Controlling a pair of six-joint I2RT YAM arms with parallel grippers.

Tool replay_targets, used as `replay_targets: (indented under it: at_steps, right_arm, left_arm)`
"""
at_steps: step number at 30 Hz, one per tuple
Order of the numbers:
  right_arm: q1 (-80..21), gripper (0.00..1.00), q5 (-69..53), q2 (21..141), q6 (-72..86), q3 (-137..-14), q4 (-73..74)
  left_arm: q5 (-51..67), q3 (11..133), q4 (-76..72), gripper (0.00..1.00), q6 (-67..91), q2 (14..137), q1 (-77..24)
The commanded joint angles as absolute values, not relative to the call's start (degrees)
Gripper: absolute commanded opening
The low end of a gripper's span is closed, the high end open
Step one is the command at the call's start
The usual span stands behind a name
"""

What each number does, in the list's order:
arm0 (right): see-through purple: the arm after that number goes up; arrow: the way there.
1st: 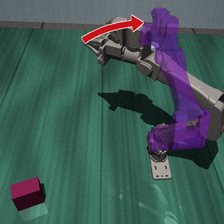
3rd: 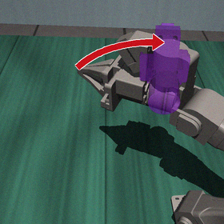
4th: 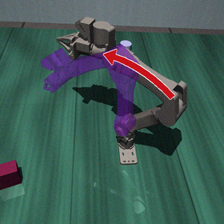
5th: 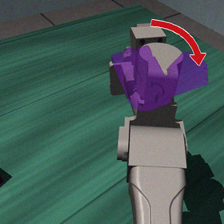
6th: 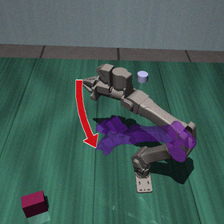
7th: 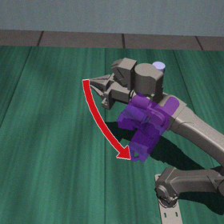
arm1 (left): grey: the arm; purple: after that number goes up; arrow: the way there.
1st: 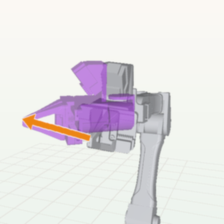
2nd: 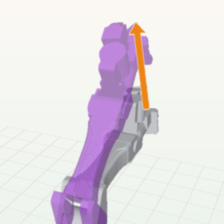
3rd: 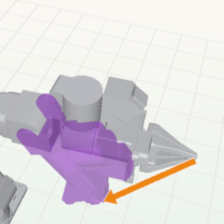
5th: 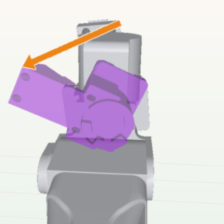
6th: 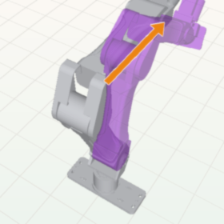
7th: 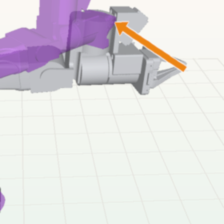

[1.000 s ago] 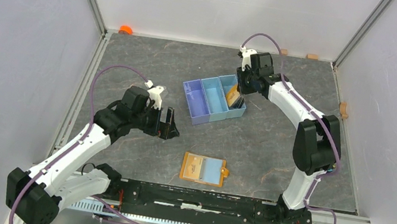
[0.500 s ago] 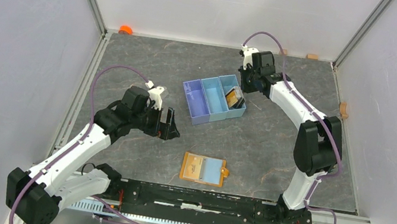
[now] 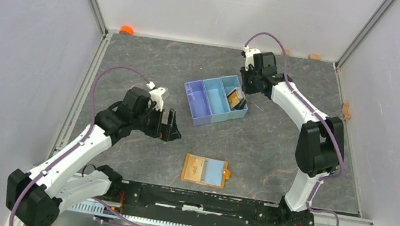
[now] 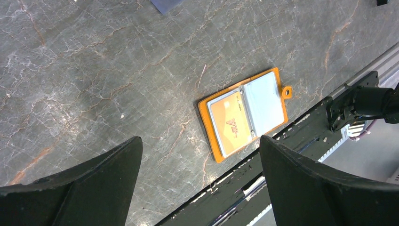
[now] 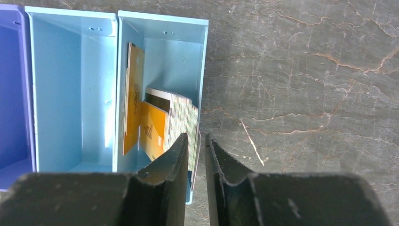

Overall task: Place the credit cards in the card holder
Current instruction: Pick up the credit card from the storage box.

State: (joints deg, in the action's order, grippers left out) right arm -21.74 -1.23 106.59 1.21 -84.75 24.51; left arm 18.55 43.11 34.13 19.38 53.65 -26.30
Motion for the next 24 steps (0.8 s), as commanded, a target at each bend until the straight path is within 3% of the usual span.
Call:
replay_targets:
  at_steps: [1,11,17,24]
  right_arm:
    - [-21.61,0.23,-0.35,107.64,1.01,-86.66,23.83]
    - [-21.4,0.18,-0.36,108.62,1.16,-86.92,23.77]
    - [-21.25,0.06,-0.44,108.22,1.31,-86.7,23.66]
    - [-21.19,0.0,-0.35,105.37,1.31,-87.23,24.76]
  left_arm:
    - [19.77,43.31,32.7,1.0,17.5,53.74,-25.84]
    - [19.91,43.24,32.65,1.0,17.49,53.87,-25.84]
    - [19.93,43.25,32.7,1.0,17.49,53.83,-25.93]
    - [19.86,43.24,32.69,1.0,17.49,53.88,-25.84]
